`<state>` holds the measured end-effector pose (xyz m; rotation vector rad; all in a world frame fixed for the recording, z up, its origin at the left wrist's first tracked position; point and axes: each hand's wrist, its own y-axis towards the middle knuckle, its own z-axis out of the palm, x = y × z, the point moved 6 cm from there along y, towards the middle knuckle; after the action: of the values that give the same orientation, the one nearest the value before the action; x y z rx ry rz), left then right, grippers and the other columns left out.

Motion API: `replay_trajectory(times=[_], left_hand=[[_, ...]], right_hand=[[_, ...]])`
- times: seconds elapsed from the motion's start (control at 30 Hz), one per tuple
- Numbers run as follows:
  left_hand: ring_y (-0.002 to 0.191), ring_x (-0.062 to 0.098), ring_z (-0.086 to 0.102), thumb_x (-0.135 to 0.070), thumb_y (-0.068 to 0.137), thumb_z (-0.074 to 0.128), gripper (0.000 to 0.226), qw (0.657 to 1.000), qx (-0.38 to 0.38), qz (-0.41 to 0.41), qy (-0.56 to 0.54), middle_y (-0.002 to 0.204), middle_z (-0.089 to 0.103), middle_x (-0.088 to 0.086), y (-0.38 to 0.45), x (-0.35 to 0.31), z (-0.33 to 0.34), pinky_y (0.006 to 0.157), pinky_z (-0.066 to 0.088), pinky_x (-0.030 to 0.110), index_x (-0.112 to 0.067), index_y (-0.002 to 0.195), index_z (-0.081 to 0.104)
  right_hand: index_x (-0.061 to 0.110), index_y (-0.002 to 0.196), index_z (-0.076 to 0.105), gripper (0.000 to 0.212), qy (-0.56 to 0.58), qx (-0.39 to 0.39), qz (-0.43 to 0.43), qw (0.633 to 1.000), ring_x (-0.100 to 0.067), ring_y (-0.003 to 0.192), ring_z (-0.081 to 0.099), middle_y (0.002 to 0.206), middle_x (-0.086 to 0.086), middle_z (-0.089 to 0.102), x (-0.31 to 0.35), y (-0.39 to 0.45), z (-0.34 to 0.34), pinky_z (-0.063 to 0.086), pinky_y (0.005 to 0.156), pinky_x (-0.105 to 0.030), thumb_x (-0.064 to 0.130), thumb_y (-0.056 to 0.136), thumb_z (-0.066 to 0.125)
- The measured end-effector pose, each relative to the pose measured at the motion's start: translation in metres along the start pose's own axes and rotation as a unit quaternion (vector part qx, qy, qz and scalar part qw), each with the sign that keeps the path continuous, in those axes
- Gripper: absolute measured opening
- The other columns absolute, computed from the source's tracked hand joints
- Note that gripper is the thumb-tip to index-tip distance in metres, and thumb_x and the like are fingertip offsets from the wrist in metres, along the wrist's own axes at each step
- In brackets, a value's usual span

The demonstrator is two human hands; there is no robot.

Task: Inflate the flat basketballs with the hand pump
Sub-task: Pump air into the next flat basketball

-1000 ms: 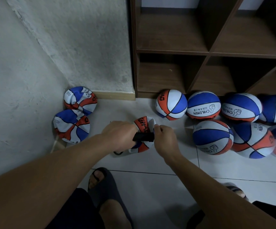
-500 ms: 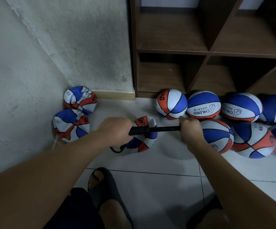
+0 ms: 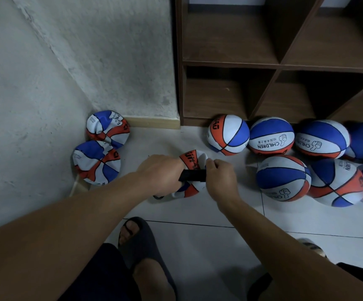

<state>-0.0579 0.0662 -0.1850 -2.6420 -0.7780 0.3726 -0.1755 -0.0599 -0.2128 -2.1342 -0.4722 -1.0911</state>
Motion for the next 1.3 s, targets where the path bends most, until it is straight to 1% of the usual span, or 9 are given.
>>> replay_trajectory(times=[0.13,0.27,0.37,0.5,0.6,0.8,0.9,1.03,1.3], left_hand=[[0.058,0.021,0.063,-0.027,0.09,0.07,0.019,1.0,-0.002,0.005,-0.012,0.069,0.064,-0.001,-0.001,-0.002,-0.003,0.052,0.047,0.032,-0.025,0.075,0.058],[0.06,0.019,0.064,-0.029,0.091,0.067,0.021,0.999,-0.015,-0.005,-0.052,0.069,0.064,-0.002,-0.001,0.002,-0.006,0.054,0.046,0.033,-0.027,0.073,0.056],[0.062,0.018,0.064,-0.034,0.094,0.066,0.022,0.997,-0.026,-0.019,-0.066,0.07,0.065,-0.003,0.0,0.015,-0.012,0.054,0.043,0.031,-0.027,0.074,0.06],[0.063,0.017,0.065,-0.039,0.093,0.066,0.021,0.998,-0.035,-0.032,-0.049,0.071,0.065,-0.004,0.0,0.027,-0.014,0.058,0.05,0.033,-0.029,0.076,0.06],[0.065,0.018,0.065,-0.04,0.094,0.068,0.018,0.999,-0.016,-0.033,-0.031,0.073,0.065,-0.005,-0.001,0.023,-0.008,0.058,0.051,0.034,-0.029,0.08,0.063],[0.061,0.021,0.065,-0.029,0.09,0.068,0.013,0.998,0.0,-0.035,-0.043,0.072,0.066,0.0,-0.001,0.015,0.003,0.056,0.05,0.034,-0.022,0.08,0.063],[0.062,0.021,0.066,-0.027,0.09,0.068,0.009,0.999,0.005,-0.024,-0.045,0.073,0.067,0.001,-0.003,0.005,0.001,0.054,0.048,0.031,-0.023,0.083,0.065],[0.061,0.021,0.063,-0.027,0.091,0.071,0.02,0.999,-0.009,-0.005,-0.034,0.071,0.063,0.0,-0.003,-0.003,-0.005,0.055,0.048,0.033,-0.026,0.077,0.057],[0.062,0.021,0.065,-0.03,0.09,0.069,0.013,0.999,-0.002,0.002,-0.04,0.072,0.065,0.0,-0.002,-0.002,-0.005,0.058,0.052,0.037,-0.024,0.081,0.062]], right_hand=[[0.009,0.078,0.059,0.046,0.001,0.011,-0.003,1.0,-0.015,0.056,0.042,0.061,-0.002,0.047,0.003,0.002,-0.003,0.037,0.057,-0.037,0.038,0.111,0.049],[0.013,0.07,0.054,0.042,-0.023,0.012,-0.04,0.999,-0.008,0.048,0.039,0.058,0.001,0.044,0.017,0.009,-0.024,0.035,0.047,-0.025,0.029,0.109,0.054],[0.011,0.077,0.058,0.036,-0.01,-0.041,-0.009,0.999,-0.016,0.053,0.039,0.059,0.0,0.044,0.02,0.026,-0.062,0.035,0.053,-0.03,0.029,0.108,0.056],[-0.002,0.091,0.061,0.037,0.021,-0.07,0.035,0.997,-0.025,0.066,0.042,0.068,-0.009,0.045,0.011,0.046,-0.098,0.038,0.063,-0.037,0.032,0.105,0.057],[0.006,0.091,0.063,0.032,0.005,-0.056,0.036,0.998,-0.023,0.067,0.051,0.074,-0.008,0.056,0.004,0.04,-0.08,0.044,0.063,-0.036,0.031,0.108,0.054],[0.016,0.074,0.049,0.04,-0.041,-0.032,-0.052,0.997,-0.017,0.061,0.046,0.068,-0.002,0.052,0.015,0.008,-0.032,0.037,0.06,-0.033,0.028,0.112,0.047],[0.017,0.073,0.05,0.041,-0.043,-0.008,-0.052,0.998,-0.015,0.061,0.046,0.068,-0.001,0.052,0.018,0.002,-0.02,0.037,0.058,-0.033,0.029,0.112,0.045],[0.015,0.077,0.054,0.039,-0.032,0.009,-0.04,0.999,-0.016,0.061,0.049,0.07,-0.003,0.054,0.016,0.0,-0.01,0.039,0.058,-0.035,0.031,0.112,0.045],[0.012,0.078,0.057,0.039,-0.048,0.037,-0.033,0.998,-0.016,0.06,0.047,0.066,-0.003,0.052,0.019,0.0,-0.015,0.039,0.058,-0.034,0.031,0.111,0.048]])
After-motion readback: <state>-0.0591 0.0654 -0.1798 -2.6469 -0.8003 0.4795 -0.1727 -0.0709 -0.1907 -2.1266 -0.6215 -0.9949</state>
